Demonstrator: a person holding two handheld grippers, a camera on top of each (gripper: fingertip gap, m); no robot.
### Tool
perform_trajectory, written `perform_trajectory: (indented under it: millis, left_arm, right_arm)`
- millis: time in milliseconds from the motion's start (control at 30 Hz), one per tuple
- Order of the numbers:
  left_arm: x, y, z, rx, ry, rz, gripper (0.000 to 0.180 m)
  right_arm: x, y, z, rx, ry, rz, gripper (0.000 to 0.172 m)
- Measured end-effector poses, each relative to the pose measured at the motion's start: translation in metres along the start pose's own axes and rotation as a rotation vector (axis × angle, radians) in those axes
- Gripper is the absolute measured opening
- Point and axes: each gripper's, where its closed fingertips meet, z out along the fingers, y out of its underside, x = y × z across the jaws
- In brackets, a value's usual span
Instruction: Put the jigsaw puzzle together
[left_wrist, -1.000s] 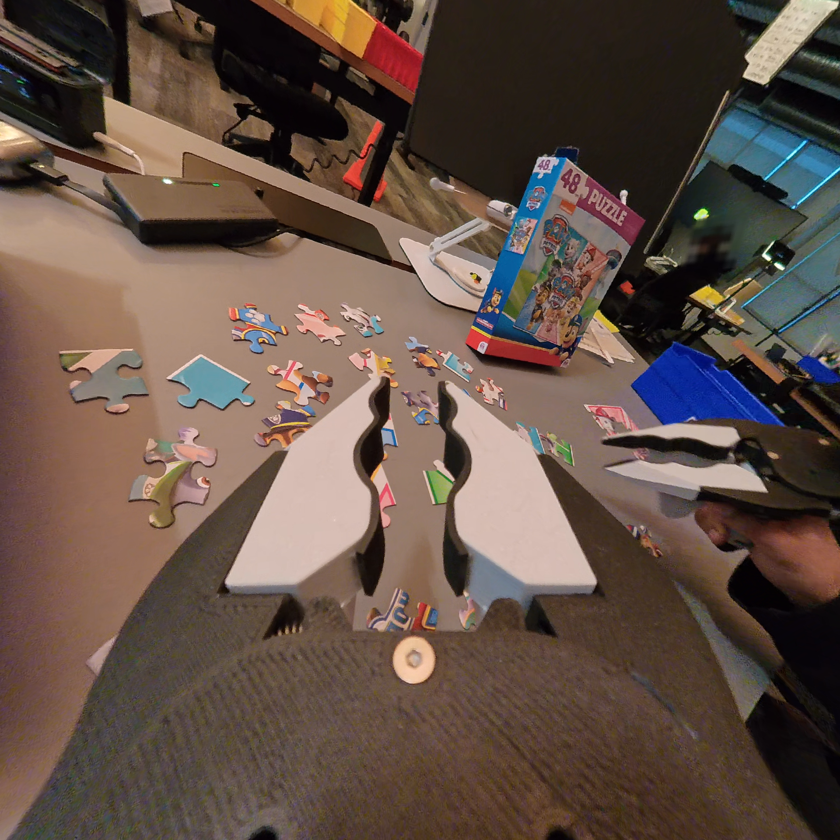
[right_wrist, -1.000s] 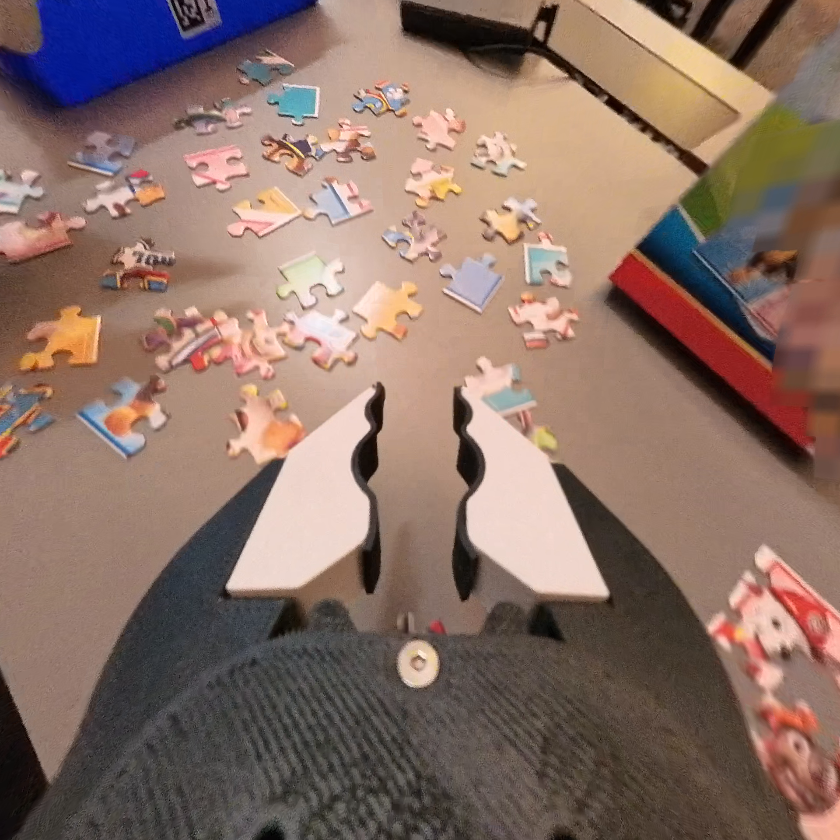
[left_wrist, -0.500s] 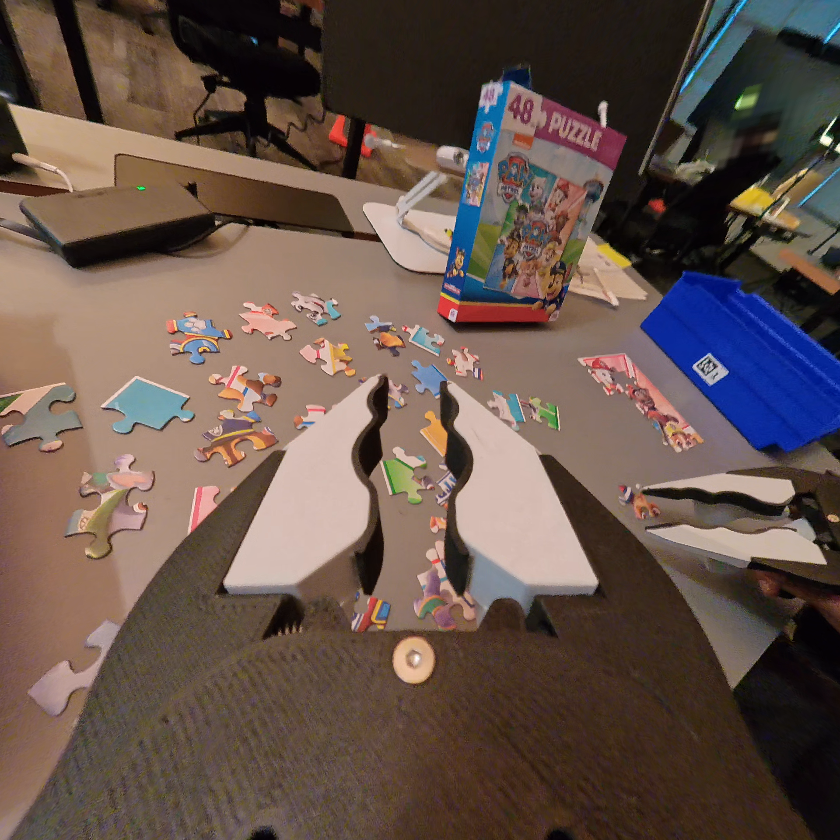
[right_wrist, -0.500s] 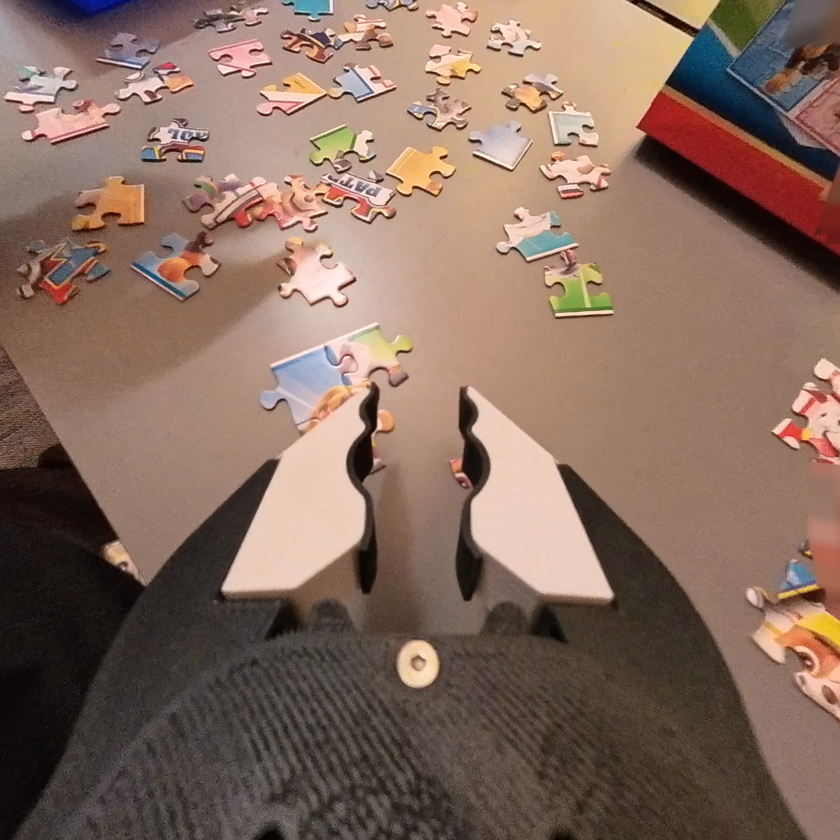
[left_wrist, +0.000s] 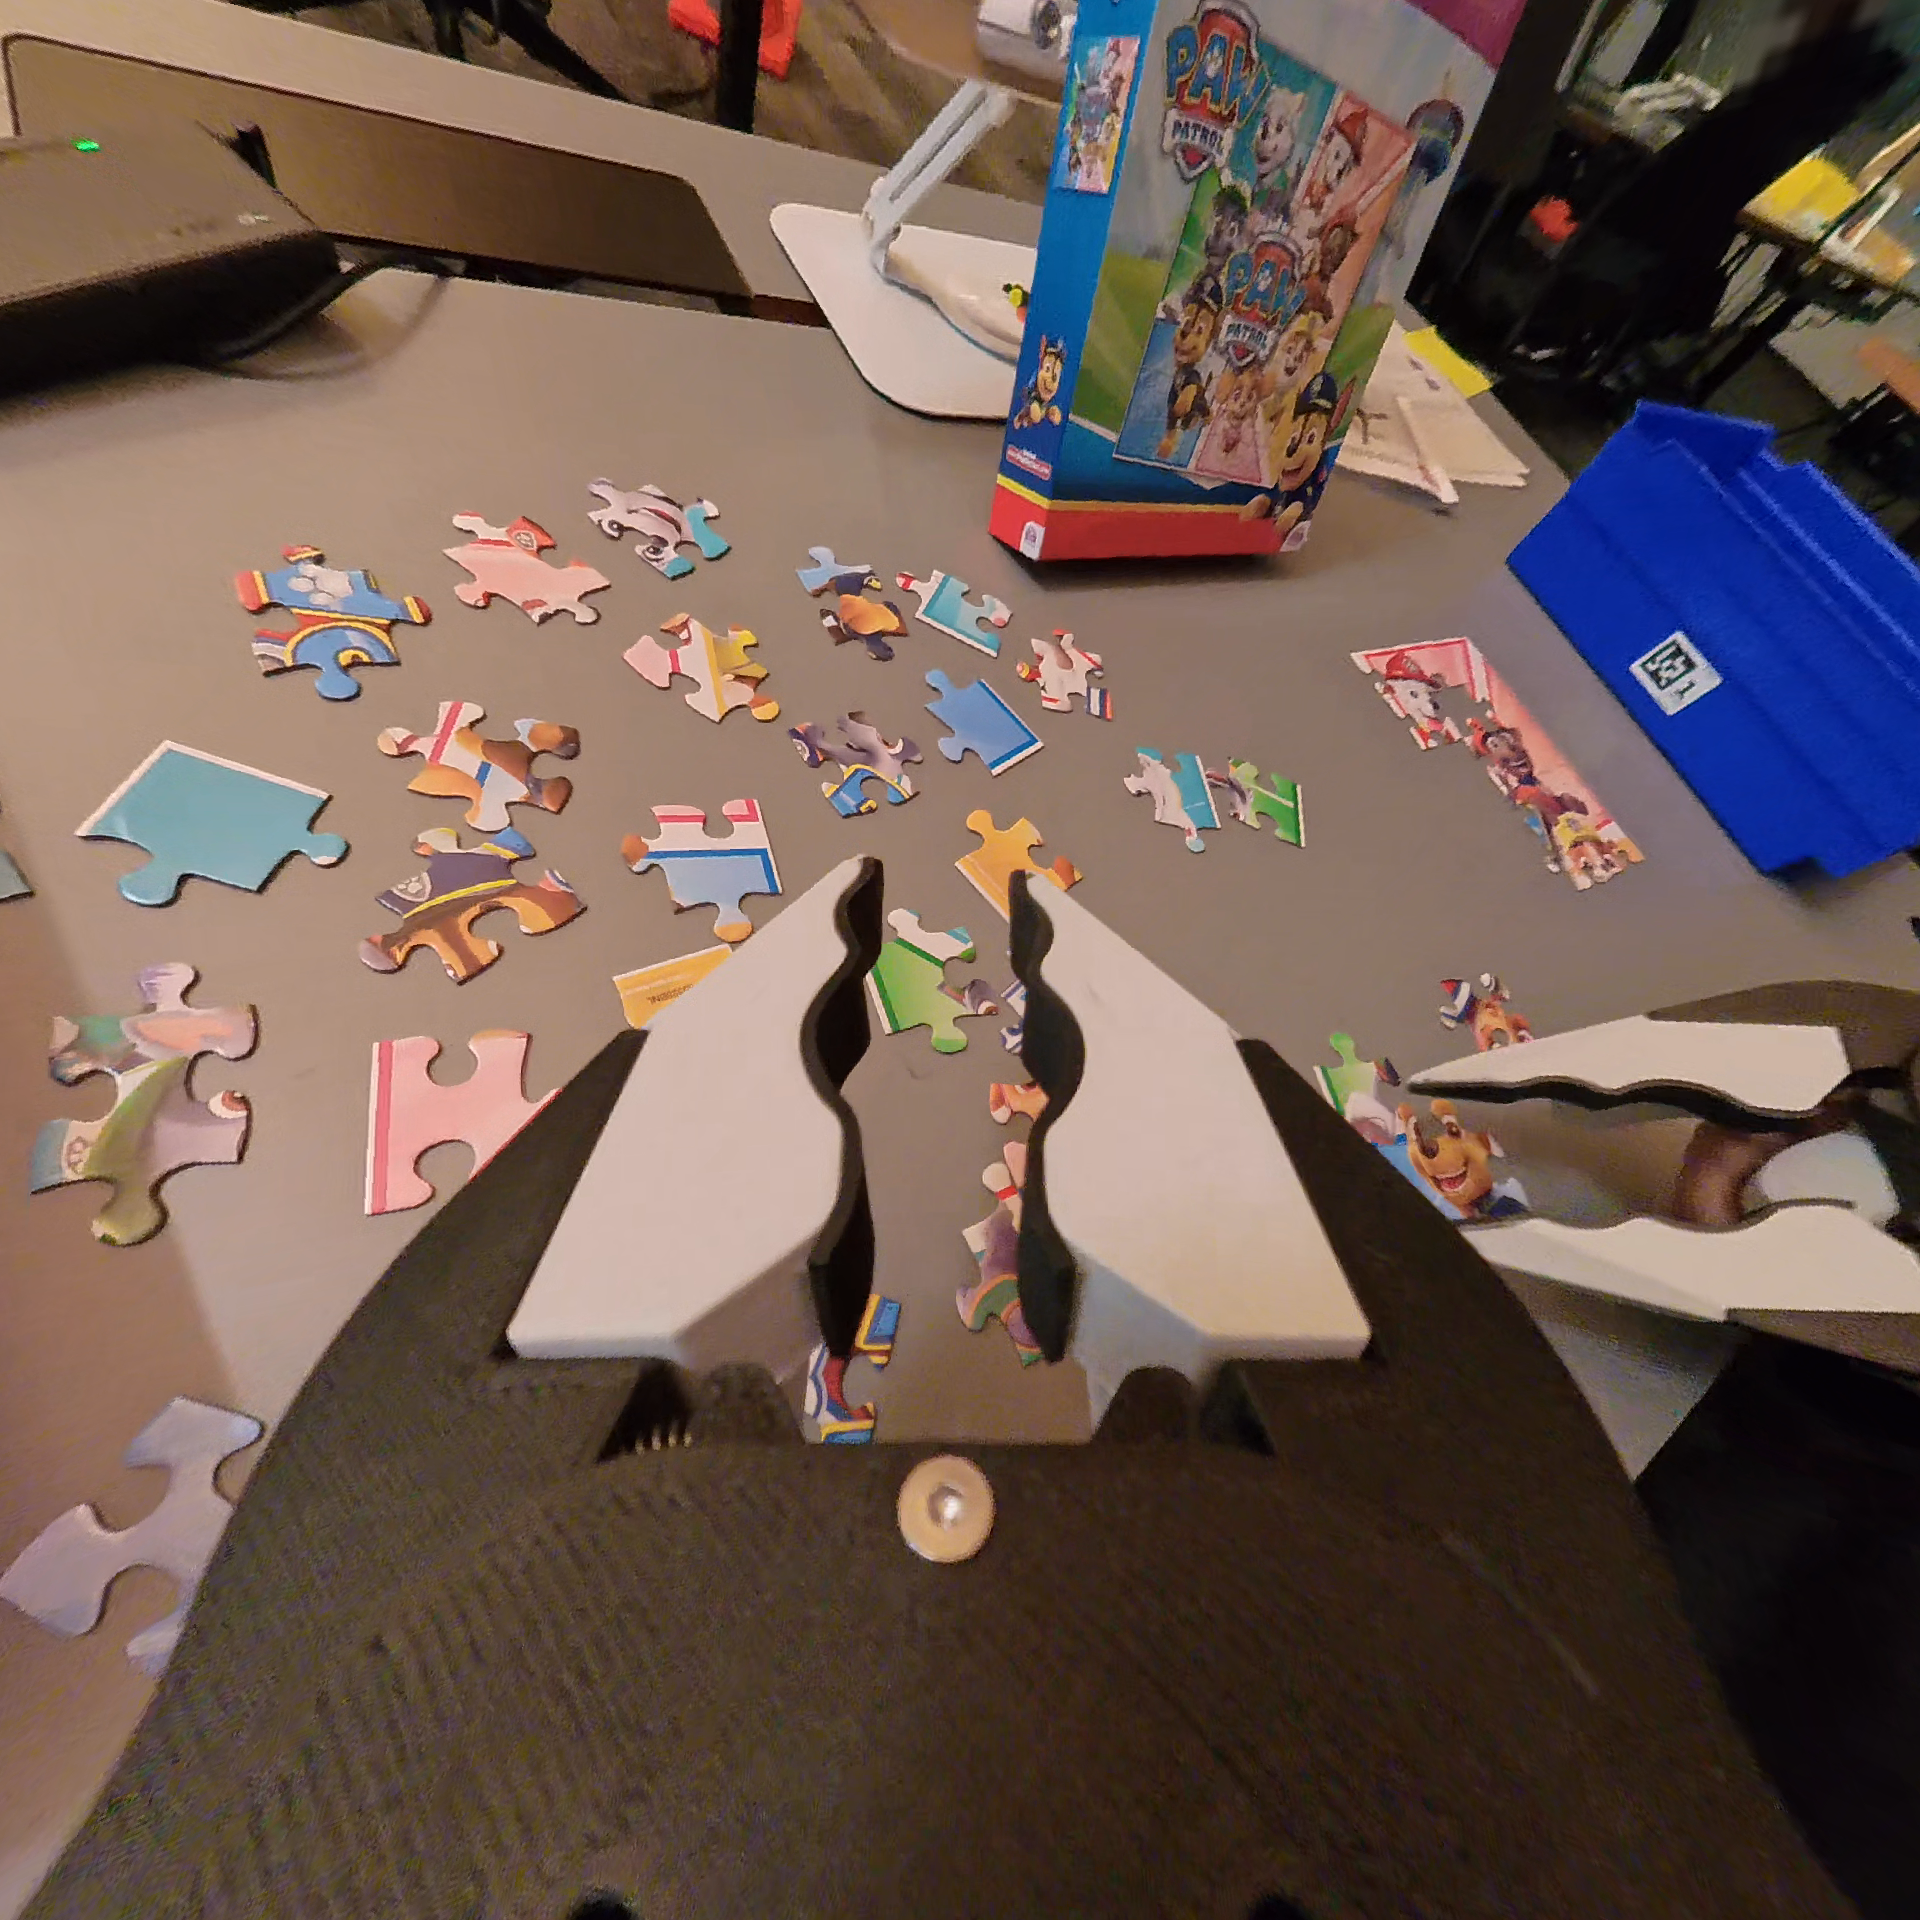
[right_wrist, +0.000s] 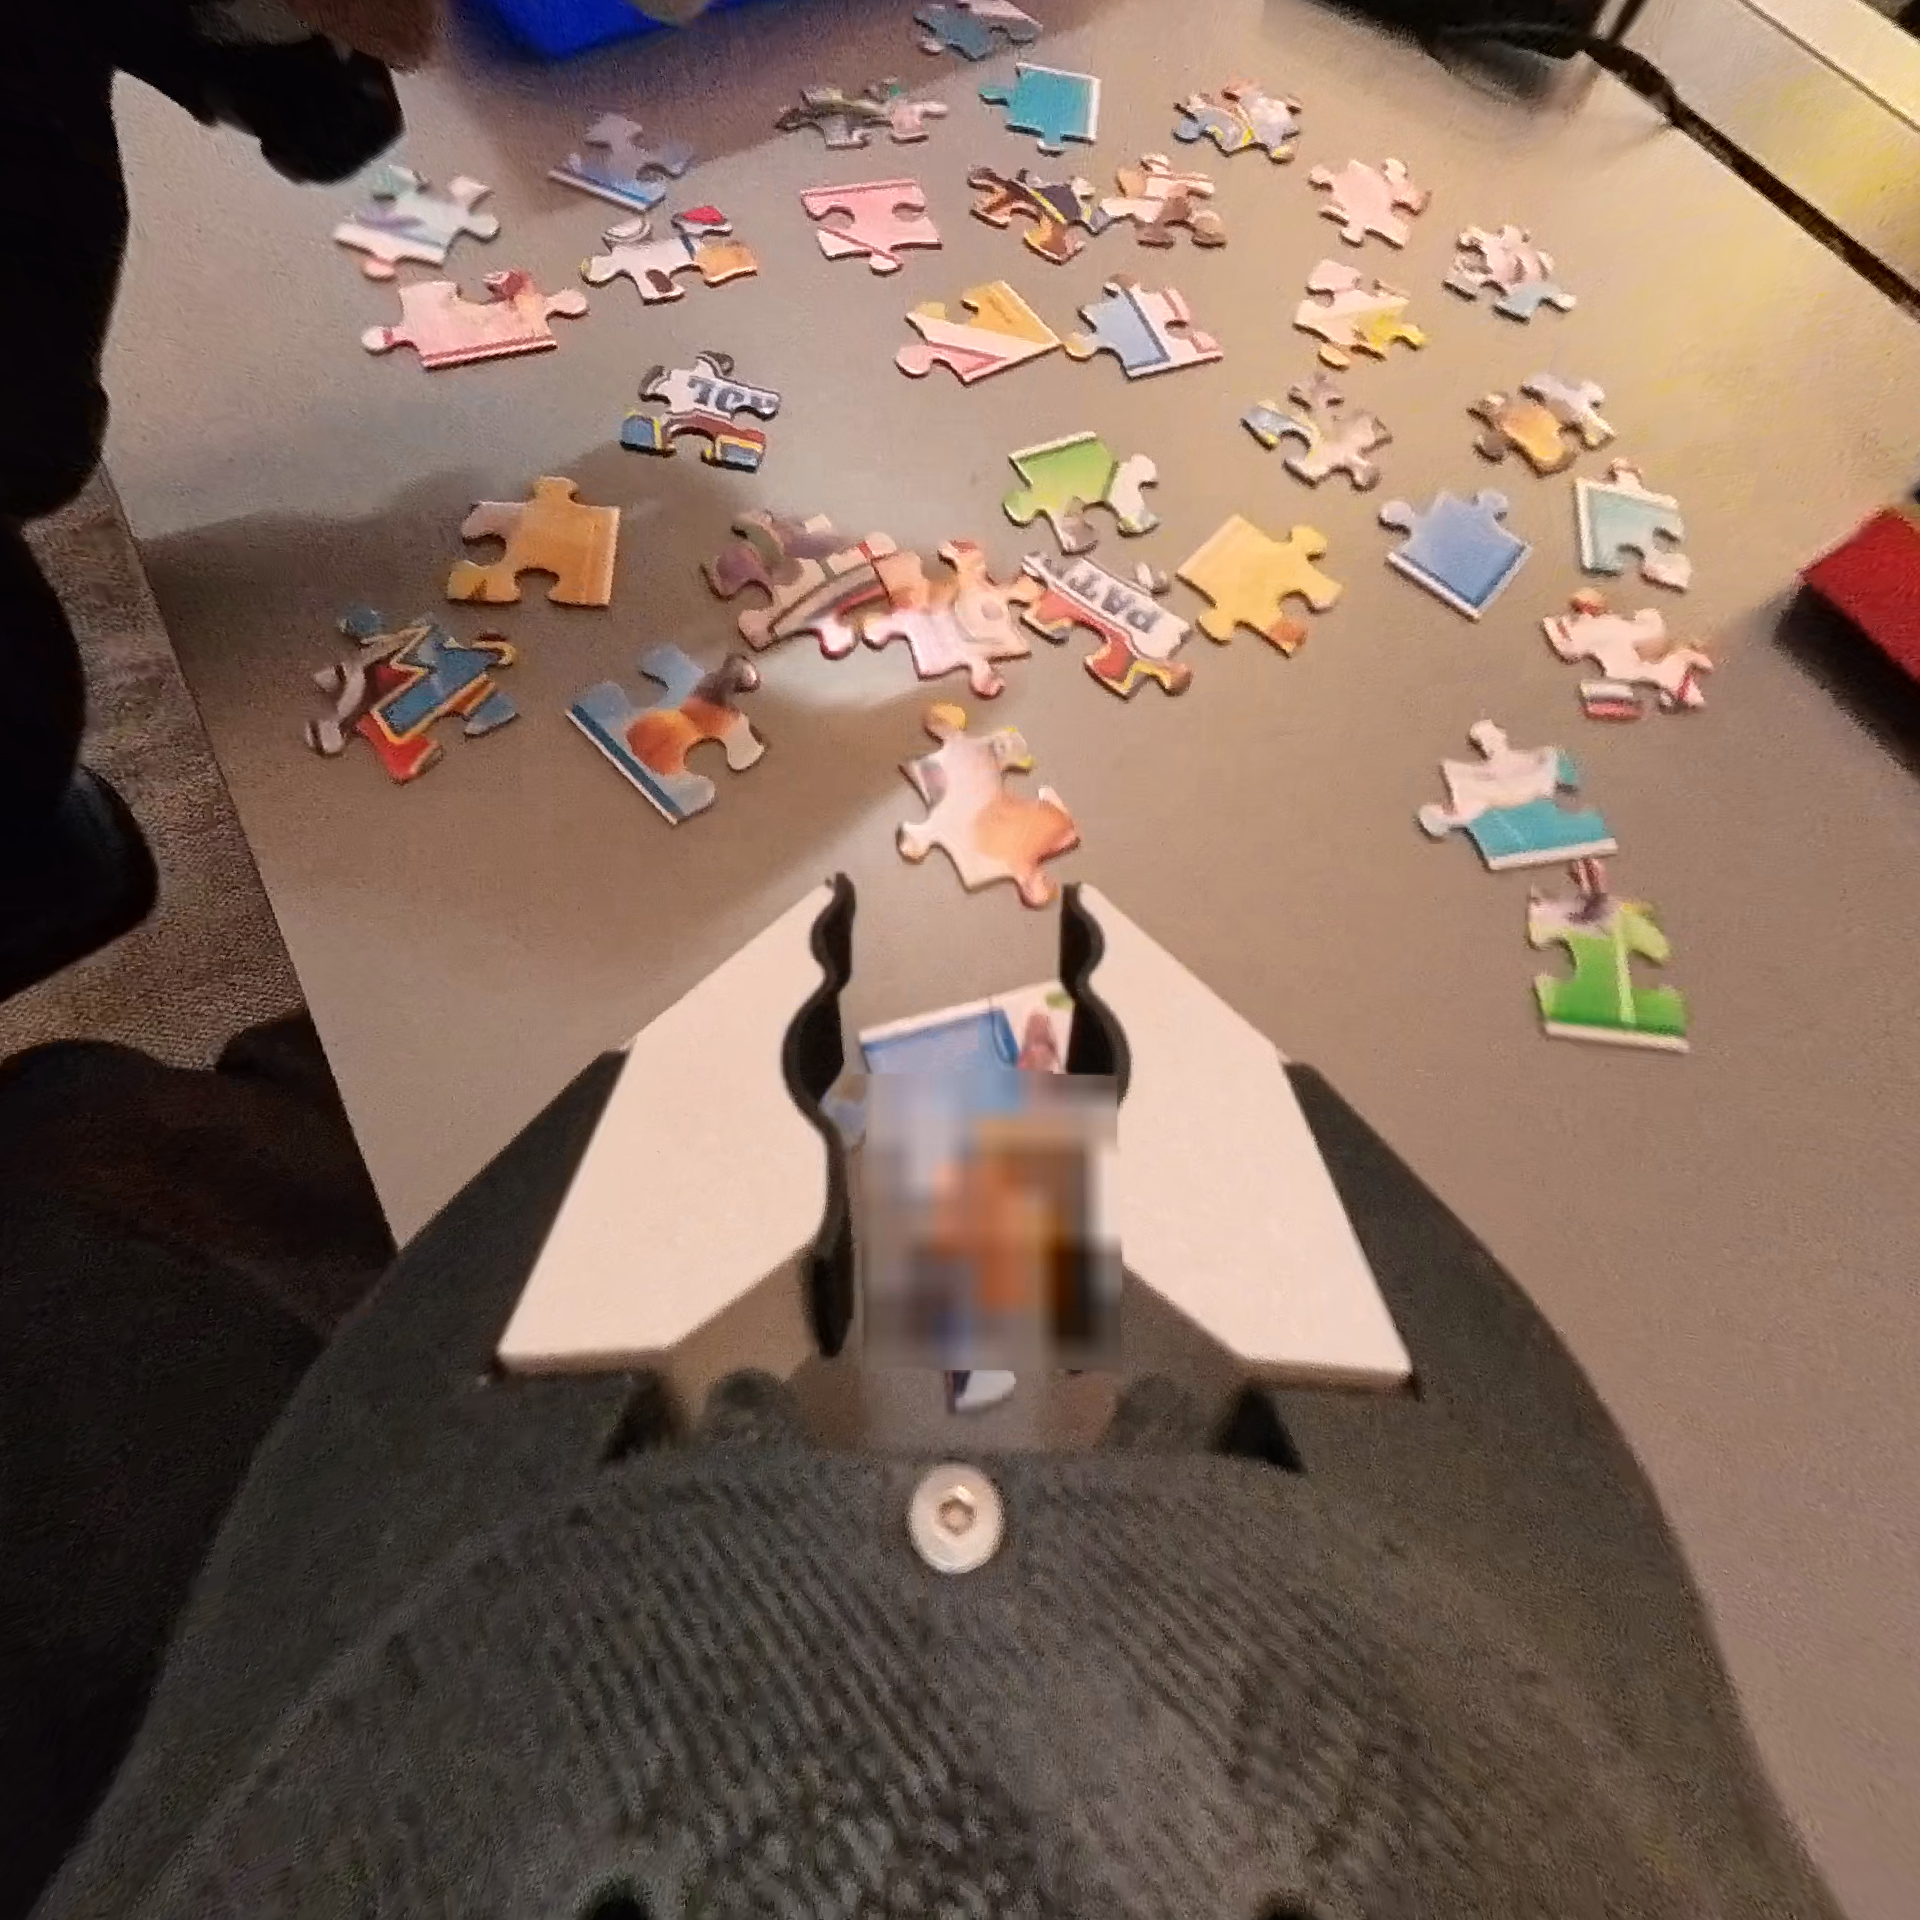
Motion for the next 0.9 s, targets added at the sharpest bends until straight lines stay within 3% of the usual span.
perform_trajectory:
  millis: [200, 367, 833, 867, 900]
  left_arm:
    - [-0.006, -0.005, -0.007, 0.04, 0.02, -0.033, 0.022]
    - [-0.011, -0.009, -0.014, 0.068, 0.031, -0.057, 0.022]
    - [-0.015, -0.014, -0.013, 0.128, 0.087, -0.129, 0.02]
    - [-0.015, -0.015, -0.013, 0.129, 0.086, -0.128, 0.02]
    - [-0.015, -0.015, -0.013, 0.129, 0.086, -0.128, 0.02]
  right_arm:
    - [-0.003, -0.029, 0.054, -0.063, -0.076, -0.032, 0.046]
    - [-0.004, -0.025, 0.09, -0.173, -0.152, 0.018, 0.047]
    - [-0.006, -0.029, 0.095, -0.179, -0.246, -0.073, 0.038]
    - [-0.006, -0.029, 0.094, -0.178, -0.242, -0.068, 0.034]
    - [-0.005, -0.029, 0.093, -0.175, -0.242, -0.065, 0.018]
